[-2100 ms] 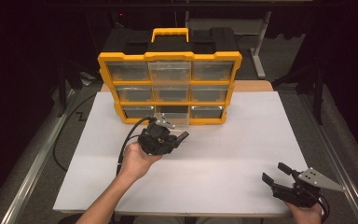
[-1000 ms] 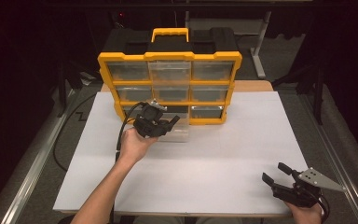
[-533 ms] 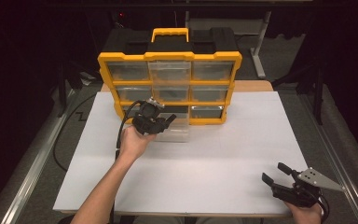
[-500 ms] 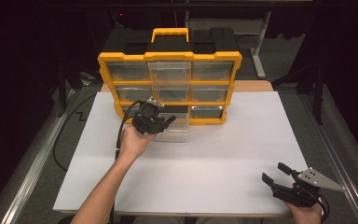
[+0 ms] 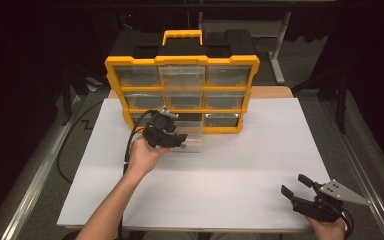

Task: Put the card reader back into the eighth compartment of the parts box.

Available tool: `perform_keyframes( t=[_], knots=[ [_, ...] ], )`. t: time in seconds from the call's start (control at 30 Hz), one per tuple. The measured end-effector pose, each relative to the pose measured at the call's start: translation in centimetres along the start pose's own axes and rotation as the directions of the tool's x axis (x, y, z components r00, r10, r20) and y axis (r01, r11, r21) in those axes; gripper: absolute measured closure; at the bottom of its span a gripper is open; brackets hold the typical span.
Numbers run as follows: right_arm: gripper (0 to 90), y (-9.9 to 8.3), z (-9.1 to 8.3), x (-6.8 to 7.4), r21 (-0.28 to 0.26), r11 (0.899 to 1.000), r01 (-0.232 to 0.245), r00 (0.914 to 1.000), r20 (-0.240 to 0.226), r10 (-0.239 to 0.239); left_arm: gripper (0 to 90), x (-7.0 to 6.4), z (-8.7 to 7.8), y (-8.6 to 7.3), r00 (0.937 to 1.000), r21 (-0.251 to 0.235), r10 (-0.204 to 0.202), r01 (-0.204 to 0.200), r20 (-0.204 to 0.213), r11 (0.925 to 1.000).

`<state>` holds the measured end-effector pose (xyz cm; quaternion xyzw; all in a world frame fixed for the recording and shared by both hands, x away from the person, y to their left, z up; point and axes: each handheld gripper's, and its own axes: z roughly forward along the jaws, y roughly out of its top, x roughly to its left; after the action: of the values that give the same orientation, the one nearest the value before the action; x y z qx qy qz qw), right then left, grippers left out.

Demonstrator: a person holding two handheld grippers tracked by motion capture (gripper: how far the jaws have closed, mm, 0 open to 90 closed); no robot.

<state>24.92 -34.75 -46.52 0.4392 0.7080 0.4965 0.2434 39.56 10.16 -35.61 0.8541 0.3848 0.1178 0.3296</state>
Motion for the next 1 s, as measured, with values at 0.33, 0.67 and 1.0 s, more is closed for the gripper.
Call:
perform_keyframes(
  t=[0.33,0.67,1.0],
  knots=[
    [22.7,0.0,0.0,0.0,-0.001,1.0,0.003,1.0,0.001,-0.003,43.3,-2.0,-0.6,0.0,0.9978,-0.028,0.045,-0.044,0.049,0.9987],
    [22.7,0.0,0.0,0.0,-0.001,1.0,0.003,1.0,0.0,-0.003,42.2,-3.4,-0.8,-0.3,0.9934,-0.039,0.078,-0.075,0.084,0.9964],
    [22.7,0.0,0.0,0.0,-0.001,1.0,0.004,1.0,0.001,-0.004,41.8,-4.1,-0.8,-0.9,0.9906,-0.044,0.097,-0.093,0.096,0.9947]
  ],
)
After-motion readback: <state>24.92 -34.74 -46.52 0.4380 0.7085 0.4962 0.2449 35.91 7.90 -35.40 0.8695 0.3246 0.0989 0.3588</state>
